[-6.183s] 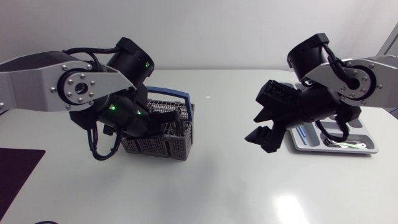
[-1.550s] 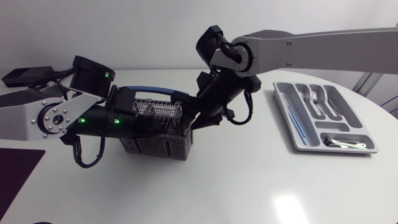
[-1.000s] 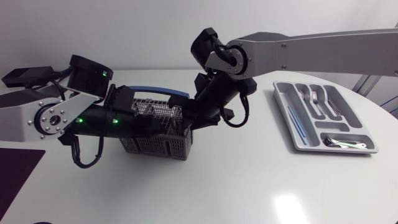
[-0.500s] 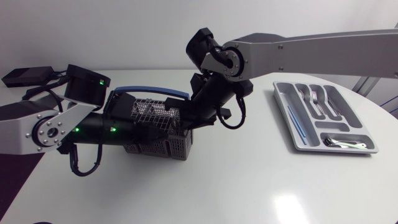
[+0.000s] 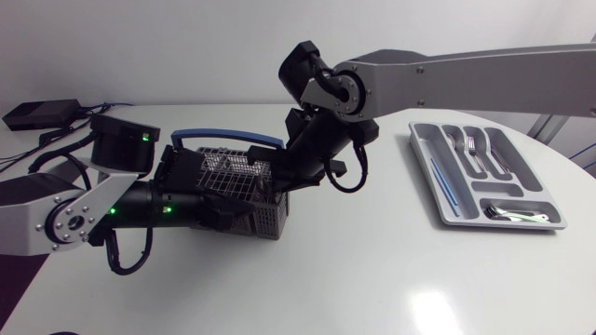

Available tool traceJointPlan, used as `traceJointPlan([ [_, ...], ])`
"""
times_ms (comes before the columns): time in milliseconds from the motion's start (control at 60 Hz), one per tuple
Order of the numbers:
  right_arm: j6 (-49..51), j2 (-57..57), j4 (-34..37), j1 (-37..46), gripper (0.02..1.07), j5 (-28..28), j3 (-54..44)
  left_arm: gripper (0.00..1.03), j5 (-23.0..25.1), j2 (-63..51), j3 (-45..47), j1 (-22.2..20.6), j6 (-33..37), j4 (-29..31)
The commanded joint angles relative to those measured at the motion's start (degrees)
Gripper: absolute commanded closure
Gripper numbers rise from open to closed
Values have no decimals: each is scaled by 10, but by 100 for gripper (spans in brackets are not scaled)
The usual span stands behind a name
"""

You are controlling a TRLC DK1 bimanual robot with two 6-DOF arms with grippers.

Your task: Unload the cutlery basket into the drawer organizer.

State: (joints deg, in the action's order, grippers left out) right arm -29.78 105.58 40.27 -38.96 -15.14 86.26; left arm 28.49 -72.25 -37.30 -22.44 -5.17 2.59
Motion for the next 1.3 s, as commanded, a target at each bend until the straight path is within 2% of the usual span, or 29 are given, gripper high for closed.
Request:
traceJointPlan([
  [0, 6, 16, -4, -5, 84, 2, 1, 76, 6, 5, 14, -4, 22, -15],
  [267, 7, 16, 1, -8, 85, 1, -1, 76, 6, 0, 19, -2, 28, -34],
  [333, 9, 17, 1, -8, 89, 1, -2, 76, 6, 0, 20, -2, 30, -34],
  [450, 10, 16, 2, -11, 89, 1, -4, 76, 6, -1, 21, -2, 31, -34],
  [517, 12, 17, 2, -12, 97, 1, -6, 76, 6, -3, 22, -2, 31, -36],
  [617, 14, 20, 2, -12, 101, 1, -7, 76, 6, -3, 24, -3, 31, -37],
  [1283, 16, -1, 11, -5, 101, -20, 8, 76, 6, -6, 30, -11, 31, -37],
])
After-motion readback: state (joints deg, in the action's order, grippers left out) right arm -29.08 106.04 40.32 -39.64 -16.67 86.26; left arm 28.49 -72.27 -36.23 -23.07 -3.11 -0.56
